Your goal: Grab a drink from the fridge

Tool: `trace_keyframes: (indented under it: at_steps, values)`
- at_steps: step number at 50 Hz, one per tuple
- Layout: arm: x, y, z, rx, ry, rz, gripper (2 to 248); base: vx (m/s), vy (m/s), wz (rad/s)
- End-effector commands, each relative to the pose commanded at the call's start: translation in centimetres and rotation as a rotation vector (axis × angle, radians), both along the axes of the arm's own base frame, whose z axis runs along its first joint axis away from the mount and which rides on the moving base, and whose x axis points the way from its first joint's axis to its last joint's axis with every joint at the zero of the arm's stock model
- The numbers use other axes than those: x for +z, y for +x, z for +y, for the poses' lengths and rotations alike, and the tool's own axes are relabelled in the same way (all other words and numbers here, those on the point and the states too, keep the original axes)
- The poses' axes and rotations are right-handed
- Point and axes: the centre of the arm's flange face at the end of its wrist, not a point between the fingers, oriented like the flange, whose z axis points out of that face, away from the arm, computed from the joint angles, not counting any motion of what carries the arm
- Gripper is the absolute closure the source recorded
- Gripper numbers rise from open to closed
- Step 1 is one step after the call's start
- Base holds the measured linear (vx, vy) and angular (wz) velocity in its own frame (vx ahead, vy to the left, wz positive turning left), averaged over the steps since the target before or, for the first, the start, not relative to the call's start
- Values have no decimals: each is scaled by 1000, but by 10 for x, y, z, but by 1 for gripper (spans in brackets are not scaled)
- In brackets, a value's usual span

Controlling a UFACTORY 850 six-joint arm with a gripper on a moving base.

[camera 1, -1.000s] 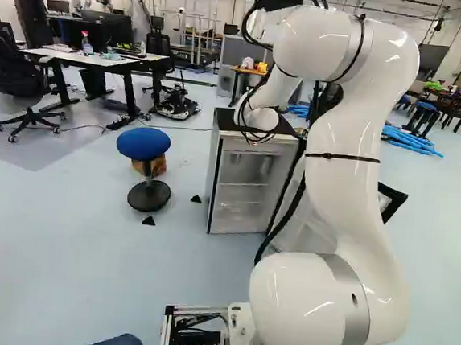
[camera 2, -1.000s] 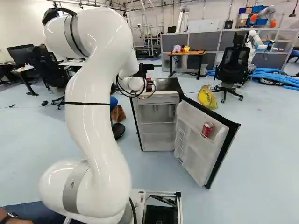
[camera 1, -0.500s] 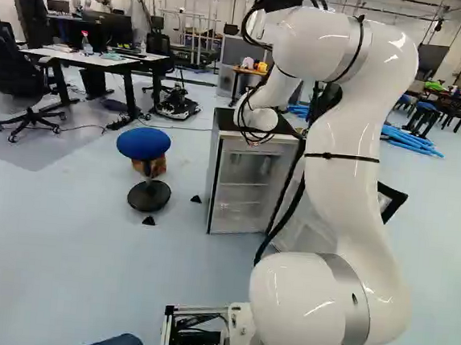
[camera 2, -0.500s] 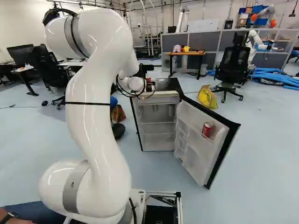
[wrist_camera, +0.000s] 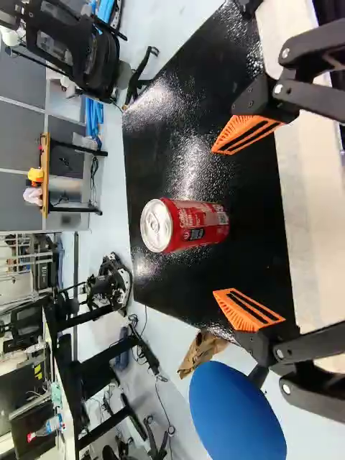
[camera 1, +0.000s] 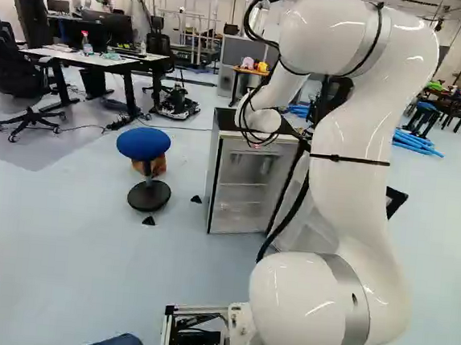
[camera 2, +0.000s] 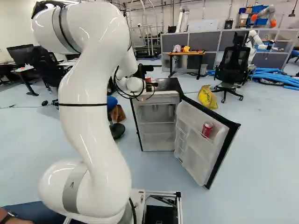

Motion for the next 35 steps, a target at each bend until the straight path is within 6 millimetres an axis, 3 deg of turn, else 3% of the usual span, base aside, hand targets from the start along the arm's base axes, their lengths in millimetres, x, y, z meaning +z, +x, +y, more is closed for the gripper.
trace_keyframes:
  at_steps: [35]
  values:
    - [29, -74, -14, -22, -3, 40, 3, 0, 0, 0]
